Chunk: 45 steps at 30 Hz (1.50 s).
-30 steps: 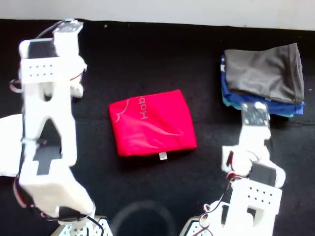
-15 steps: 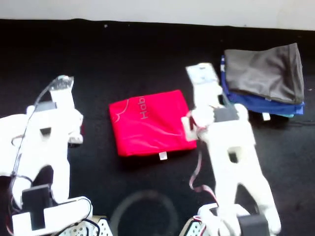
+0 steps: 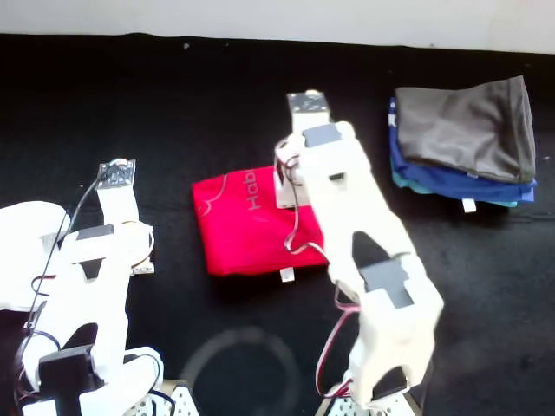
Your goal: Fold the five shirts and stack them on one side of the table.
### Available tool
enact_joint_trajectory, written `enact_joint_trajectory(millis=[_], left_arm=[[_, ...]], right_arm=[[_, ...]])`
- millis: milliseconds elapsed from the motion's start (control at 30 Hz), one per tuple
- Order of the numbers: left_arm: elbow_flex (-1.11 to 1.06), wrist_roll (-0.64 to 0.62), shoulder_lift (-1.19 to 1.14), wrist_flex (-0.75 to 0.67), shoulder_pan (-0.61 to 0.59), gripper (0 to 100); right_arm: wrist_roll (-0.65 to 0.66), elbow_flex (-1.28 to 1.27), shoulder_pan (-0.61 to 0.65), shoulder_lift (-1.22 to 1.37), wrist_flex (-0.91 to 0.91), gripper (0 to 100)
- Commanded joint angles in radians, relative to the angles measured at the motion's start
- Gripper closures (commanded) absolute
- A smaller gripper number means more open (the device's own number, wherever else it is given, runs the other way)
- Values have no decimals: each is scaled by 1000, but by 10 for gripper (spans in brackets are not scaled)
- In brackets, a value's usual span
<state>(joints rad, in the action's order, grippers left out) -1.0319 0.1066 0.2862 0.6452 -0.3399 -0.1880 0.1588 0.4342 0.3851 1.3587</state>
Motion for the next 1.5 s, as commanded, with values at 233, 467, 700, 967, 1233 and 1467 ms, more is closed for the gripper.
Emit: enact_joint_trajectory(millis=[233, 467, 700, 967, 1233, 1467], left_arm=[[-2, 2, 7, -21, -5, 990], [-2, 2, 7, -23, -5, 990], [-2, 2, 7, -23, -5, 990], [-2, 2, 7, -23, -5, 990], [-2, 2, 7, -23, -4, 990], [-2, 2, 7, -23, -4, 990]], right_arm=[[-5, 269, 16, 355, 50, 581], [-2, 487, 27, 486, 211, 981], [0, 693, -10, 504, 318, 992], [258, 1153, -203, 503, 404, 992], [434, 1434, -363, 493, 404, 992], [591, 1283, -458, 314, 404, 992]])
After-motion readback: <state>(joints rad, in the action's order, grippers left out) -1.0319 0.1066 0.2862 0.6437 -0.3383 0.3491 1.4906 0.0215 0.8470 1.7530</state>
